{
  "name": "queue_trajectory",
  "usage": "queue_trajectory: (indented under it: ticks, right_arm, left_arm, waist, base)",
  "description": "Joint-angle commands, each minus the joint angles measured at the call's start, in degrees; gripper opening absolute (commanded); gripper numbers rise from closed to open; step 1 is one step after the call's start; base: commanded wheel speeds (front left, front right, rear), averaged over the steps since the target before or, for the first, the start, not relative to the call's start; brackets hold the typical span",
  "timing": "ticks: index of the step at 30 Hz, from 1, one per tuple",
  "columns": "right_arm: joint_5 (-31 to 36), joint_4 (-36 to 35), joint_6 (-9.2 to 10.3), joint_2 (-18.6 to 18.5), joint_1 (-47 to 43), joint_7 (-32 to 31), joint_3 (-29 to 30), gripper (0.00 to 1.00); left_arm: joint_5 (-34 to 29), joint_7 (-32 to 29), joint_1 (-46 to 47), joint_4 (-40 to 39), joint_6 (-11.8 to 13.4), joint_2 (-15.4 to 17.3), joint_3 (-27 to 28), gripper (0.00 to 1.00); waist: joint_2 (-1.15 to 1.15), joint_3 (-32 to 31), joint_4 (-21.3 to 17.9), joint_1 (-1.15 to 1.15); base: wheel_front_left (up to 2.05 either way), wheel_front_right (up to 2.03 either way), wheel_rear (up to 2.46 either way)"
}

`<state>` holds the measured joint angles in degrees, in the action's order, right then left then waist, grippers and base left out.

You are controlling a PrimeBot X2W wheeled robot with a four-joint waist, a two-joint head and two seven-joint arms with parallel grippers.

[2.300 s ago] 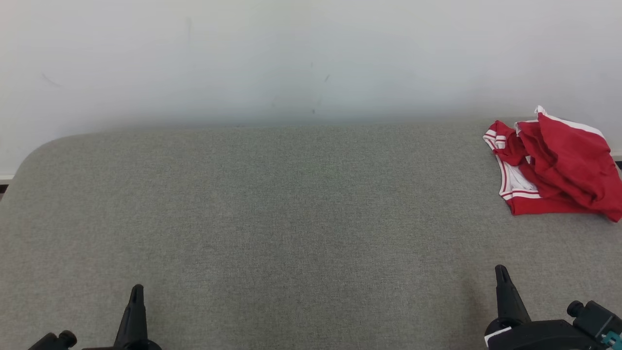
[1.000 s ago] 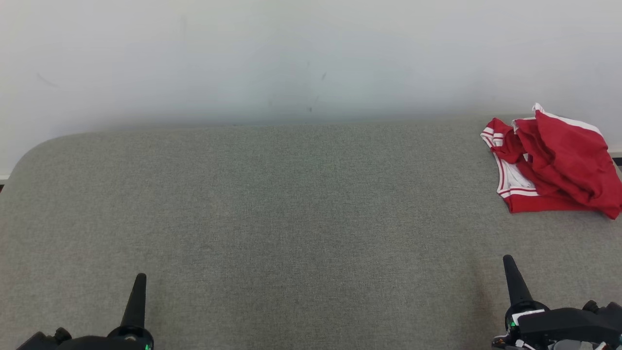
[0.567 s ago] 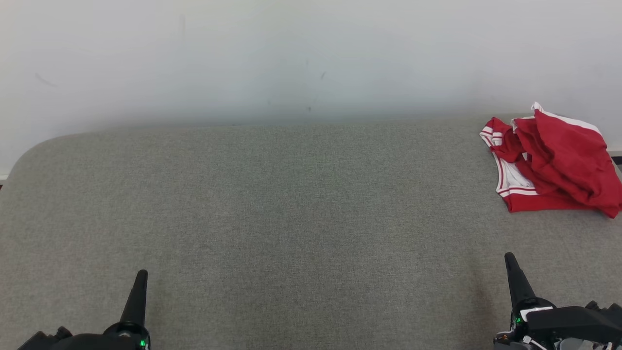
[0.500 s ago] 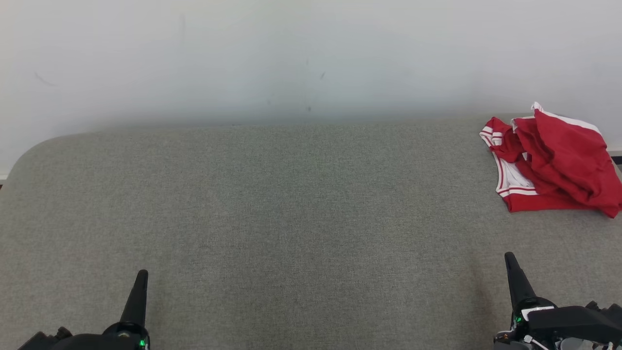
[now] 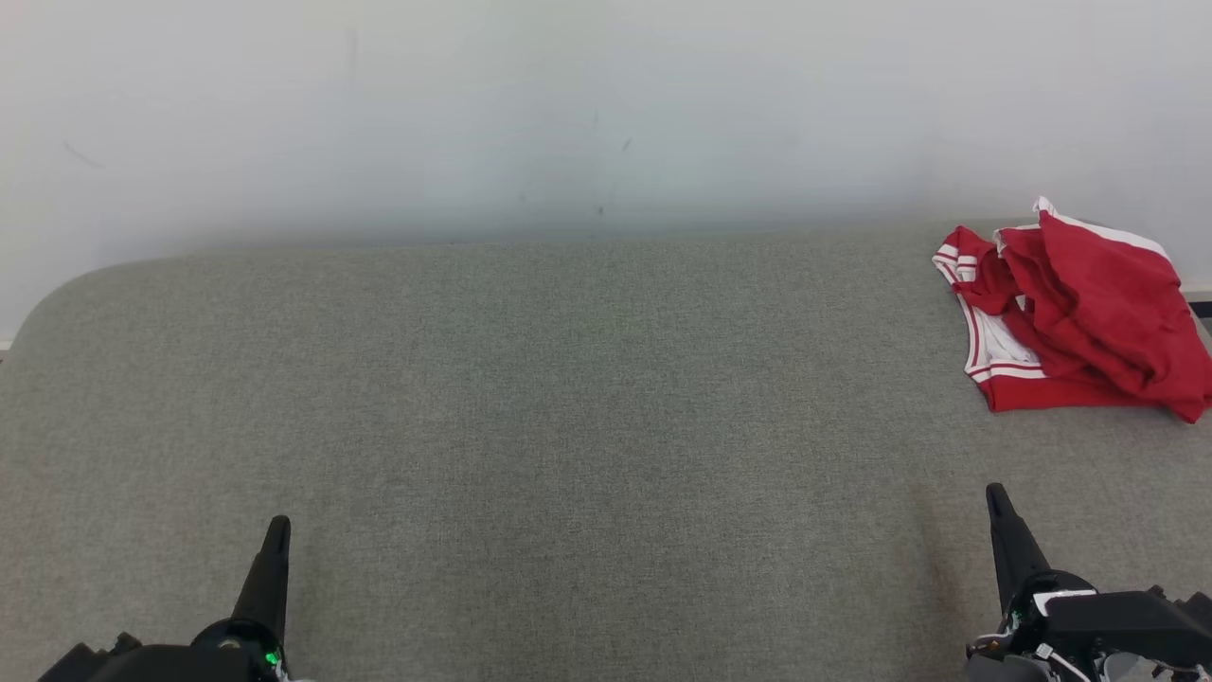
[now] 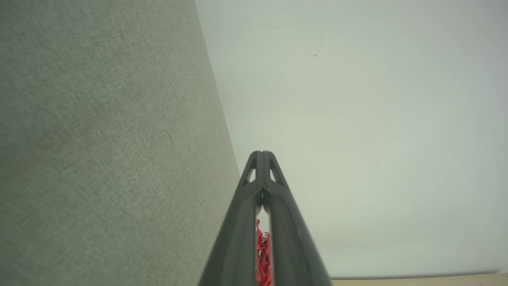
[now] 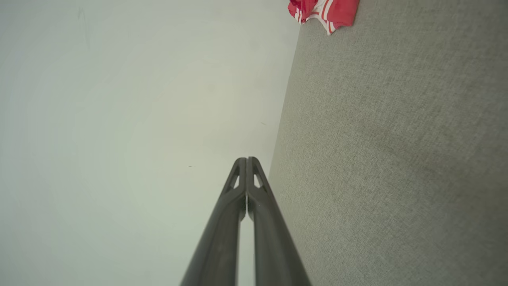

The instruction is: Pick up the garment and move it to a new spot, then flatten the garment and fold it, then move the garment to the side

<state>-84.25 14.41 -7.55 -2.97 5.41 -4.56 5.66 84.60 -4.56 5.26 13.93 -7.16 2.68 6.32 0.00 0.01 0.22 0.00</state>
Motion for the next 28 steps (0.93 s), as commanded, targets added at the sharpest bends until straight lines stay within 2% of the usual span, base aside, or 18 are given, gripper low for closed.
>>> queue_trajectory:
  ticks: [1,19,28]
  right_arm:
    - [-1.3,-0.4,0.10,0.1,0.7,-0.4,0.3,0.00]
    - [-8.5,-0.5,0.12,0.1,1.1,-2.2,1.1,0.00]
    - [-8.2,-0.5,0.12,0.1,1.0,-2.2,1.0,0.00]
  left_arm:
    - [1.0,-0.4,0.7,-0.1,-0.4,0.3,0.2,0.00]
    - [8.2,-2.2,1.3,0.2,-0.4,0.3,0.3,0.00]
    - [7.9,-2.2,1.3,0.2,-0.4,0.3,0.3,0.00]
  waist:
    - [0.00,0.0,0.0,0.00]
    - [0.00,0.2,-0.2,0.00]
    - [0.00,0.2,-0.2,0.00]
  base:
    - [0.00,0.00,0.00]
    - [0.00,0.00,0.00]
    - [0.00,0.00,0.00]
